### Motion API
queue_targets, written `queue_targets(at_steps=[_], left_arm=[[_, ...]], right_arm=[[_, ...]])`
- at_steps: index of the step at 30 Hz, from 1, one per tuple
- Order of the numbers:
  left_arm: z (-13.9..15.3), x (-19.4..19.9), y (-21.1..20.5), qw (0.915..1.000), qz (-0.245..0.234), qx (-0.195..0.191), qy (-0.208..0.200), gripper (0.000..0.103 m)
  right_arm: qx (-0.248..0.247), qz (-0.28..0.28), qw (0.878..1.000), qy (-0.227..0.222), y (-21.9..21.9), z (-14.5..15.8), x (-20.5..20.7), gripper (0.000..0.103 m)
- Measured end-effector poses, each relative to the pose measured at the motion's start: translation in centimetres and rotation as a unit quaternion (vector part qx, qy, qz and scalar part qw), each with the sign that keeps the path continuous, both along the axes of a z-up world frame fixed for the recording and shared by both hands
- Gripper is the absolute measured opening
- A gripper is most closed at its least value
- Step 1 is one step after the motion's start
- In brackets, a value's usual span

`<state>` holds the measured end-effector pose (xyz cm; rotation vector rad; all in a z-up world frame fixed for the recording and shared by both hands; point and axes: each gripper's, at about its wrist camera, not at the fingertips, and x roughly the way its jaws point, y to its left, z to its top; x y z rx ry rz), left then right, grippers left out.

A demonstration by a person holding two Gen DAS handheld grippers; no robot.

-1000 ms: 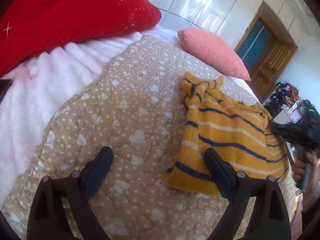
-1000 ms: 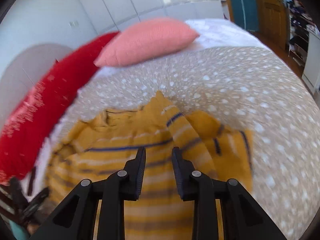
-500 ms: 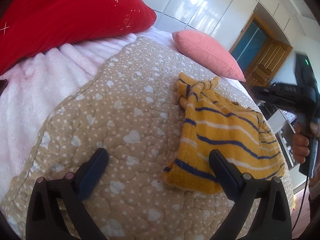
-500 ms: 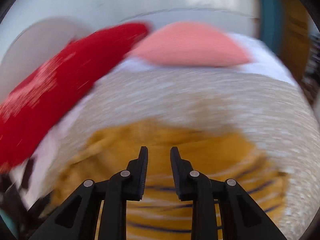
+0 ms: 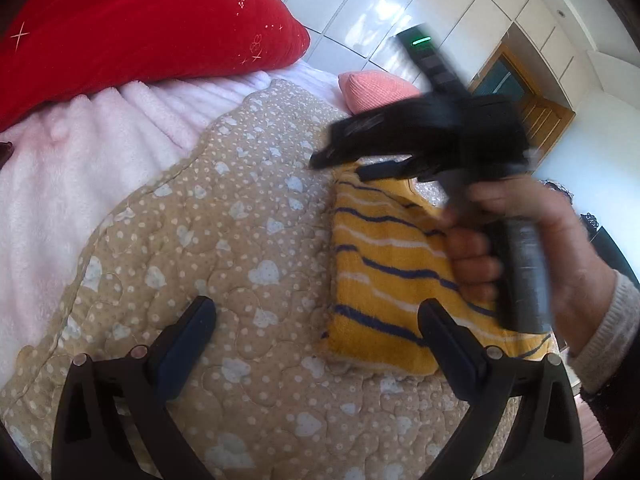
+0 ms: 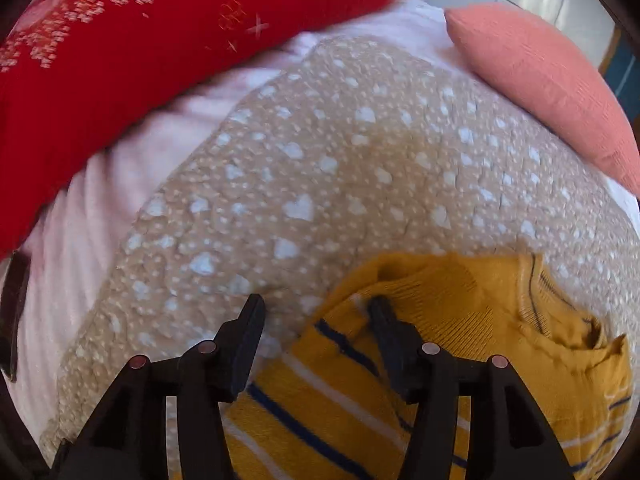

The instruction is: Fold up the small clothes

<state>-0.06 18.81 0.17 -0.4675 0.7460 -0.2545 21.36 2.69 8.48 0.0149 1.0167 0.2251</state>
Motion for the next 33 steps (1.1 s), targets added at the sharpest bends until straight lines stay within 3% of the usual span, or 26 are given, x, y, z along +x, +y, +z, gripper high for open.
queue_targets(at_steps=[2, 6, 8, 10, 14, 15, 16, 18, 20, 21, 22, 26, 28, 33], left_arm=[[0.0, 0.0, 0.0, 1.0, -0.001, 0.0, 0.001, 0.101], [-0.1, 0.3, 0.0, 1.0, 0.0, 0.002, 0.002, 0.101], [0.0, 0.4, -0.1, 1.0, 0.0, 0.006, 0.004, 0.101], [0.0, 0.6, -0.3, 0.9999, 0.0, 0.012, 0.008, 0.101], [0.1, 0.7, -0.7, 0.9995, -0.001, 0.029, 0.014, 0.101], [0.1, 0.8, -0.9, 0.9992, -0.002, 0.035, 0.017, 0.101], [0.1, 0.9, -1.0, 0.999, -0.002, 0.04, 0.019, 0.101], [0.0, 1.0, -1.4, 0.9983, -0.002, 0.054, 0.023, 0.101], [0.0, 1.2, -1.8, 0.9974, -0.001, 0.067, 0.026, 0.101], [0.0, 1.2, -2.0, 0.9968, 0.0, 0.075, 0.028, 0.101], [0.0, 1.2, -2.0, 0.9965, 0.0, 0.079, 0.029, 0.101], [0.0, 1.3, -2.3, 0.9954, 0.002, 0.09, 0.032, 0.101], [0.0, 1.3, -2.3, 0.9952, 0.002, 0.092, 0.033, 0.101], [0.0, 1.4, -2.4, 0.9948, 0.001, 0.096, 0.034, 0.101]], right_arm=[[0.044, 0.007, 0.999, -0.019, -2.0, 1.9, -2.5, 0.057], [0.075, -0.011, 0.996, -0.041, -7.3, 3.4, -8.3, 0.057], [0.074, -0.021, 0.997, -0.028, -10.4, 2.4, -11.0, 0.057], [0.057, -0.045, 0.997, -0.013, -13.3, 0.6, -12.4, 0.05], [0.021, -0.176, 0.984, 0.013, -22.7, -3.0, -16.4, 0.047], [0.042, -0.188, 0.981, 0.006, -24.6, -3.3, -17.3, 0.033], [0.083, -0.208, 0.975, -0.001, -27.6, -3.7, -18.9, 0.012], [0.114, -0.25, 0.961, -0.003, -31.0, -4.1, -21.1, 0.001], [0.097, -0.305, 0.947, -0.01, -33.7, -4.2, -23.4, 0.001], [0.066, -0.331, 0.941, -0.005, -34.5, -4.2, -24.3, 0.014], [0.033, -0.355, 0.934, -0.001, -34.9, -4.2, -25.0, 0.015], [0.087, -0.341, 0.932, -0.083, -34.2, -1.6, -27.3, 0.015], [0.119, -0.299, 0.939, -0.119, -32.2, 0.3, -26.9, 0.015], [0.156, -0.193, 0.961, -0.122, -25.2, 2.1, -20.5, 0.015]])
